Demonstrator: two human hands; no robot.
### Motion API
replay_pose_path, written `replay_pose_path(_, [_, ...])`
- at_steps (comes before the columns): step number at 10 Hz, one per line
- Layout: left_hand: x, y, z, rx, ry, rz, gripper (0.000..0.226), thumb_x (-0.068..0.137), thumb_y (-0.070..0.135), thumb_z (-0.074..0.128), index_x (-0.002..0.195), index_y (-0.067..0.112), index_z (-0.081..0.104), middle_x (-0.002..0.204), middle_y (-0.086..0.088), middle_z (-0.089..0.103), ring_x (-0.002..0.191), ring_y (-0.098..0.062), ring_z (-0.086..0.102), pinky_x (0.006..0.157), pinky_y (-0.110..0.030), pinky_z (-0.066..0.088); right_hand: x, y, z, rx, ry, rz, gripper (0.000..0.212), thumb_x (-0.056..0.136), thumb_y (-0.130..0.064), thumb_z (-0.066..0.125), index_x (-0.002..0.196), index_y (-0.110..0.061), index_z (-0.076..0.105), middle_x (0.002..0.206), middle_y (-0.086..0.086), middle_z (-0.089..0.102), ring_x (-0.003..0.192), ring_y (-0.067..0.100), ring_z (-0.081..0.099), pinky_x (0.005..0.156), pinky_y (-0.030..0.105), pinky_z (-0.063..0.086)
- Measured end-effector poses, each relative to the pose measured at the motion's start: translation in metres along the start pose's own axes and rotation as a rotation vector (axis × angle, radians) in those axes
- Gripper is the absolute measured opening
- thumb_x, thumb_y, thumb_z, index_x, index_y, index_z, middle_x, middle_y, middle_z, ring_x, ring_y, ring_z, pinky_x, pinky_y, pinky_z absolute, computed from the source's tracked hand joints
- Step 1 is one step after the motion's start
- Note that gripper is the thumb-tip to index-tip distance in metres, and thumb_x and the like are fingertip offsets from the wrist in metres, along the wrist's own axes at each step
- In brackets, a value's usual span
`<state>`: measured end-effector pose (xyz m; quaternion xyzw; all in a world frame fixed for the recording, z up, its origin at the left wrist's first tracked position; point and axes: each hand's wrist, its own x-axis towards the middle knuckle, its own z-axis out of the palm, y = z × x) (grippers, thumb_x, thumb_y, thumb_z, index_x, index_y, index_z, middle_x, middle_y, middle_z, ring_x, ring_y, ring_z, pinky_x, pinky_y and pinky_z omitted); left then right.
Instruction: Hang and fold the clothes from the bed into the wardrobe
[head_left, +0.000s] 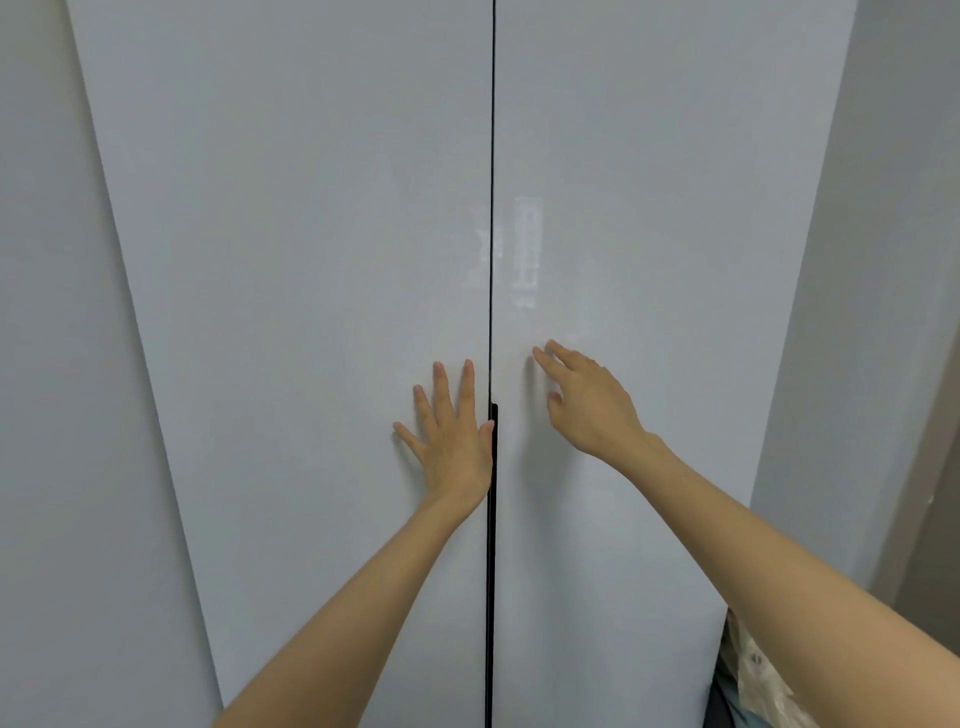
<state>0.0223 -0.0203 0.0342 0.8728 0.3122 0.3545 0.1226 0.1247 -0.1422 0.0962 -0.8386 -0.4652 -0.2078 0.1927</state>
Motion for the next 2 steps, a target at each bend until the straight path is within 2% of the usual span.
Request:
replay_pose_path(1, [-0.012,0.004,-0.024,-0.064,-0.078,0.014,0.064,0.103,0.03,0.033,0.149,0.041,-0.01,0.161,0.002,-0.003,0.148,-0.03,0.001,0.114,-0.06,0.002,-0.02,0.0,-0.011,0.036,0.068,0.056,0.052,0.098,-0.018,0.041,0.149,-0.025,0.032,0.152,0.001,0.038,0.135,0.025,0.037,0.112,0.045,0.028])
replay_pose_path(2, [-0.027,0.01,-0.049,-0.183,-0.025,0.064,0.058,0.102,0.031,0.035,0.152,0.035,0.006,0.155,-0.002,0.027,0.141,-0.025,0.027,0.11,-0.044,0.029,-0.045,0.001,-0.027,0.172,0.142,0.083,0.044,0.097,-0.02,0.044,0.141,-0.027,0.045,0.133,-0.002,0.057,0.119,0.024,0.05,0.097,0.039,0.04])
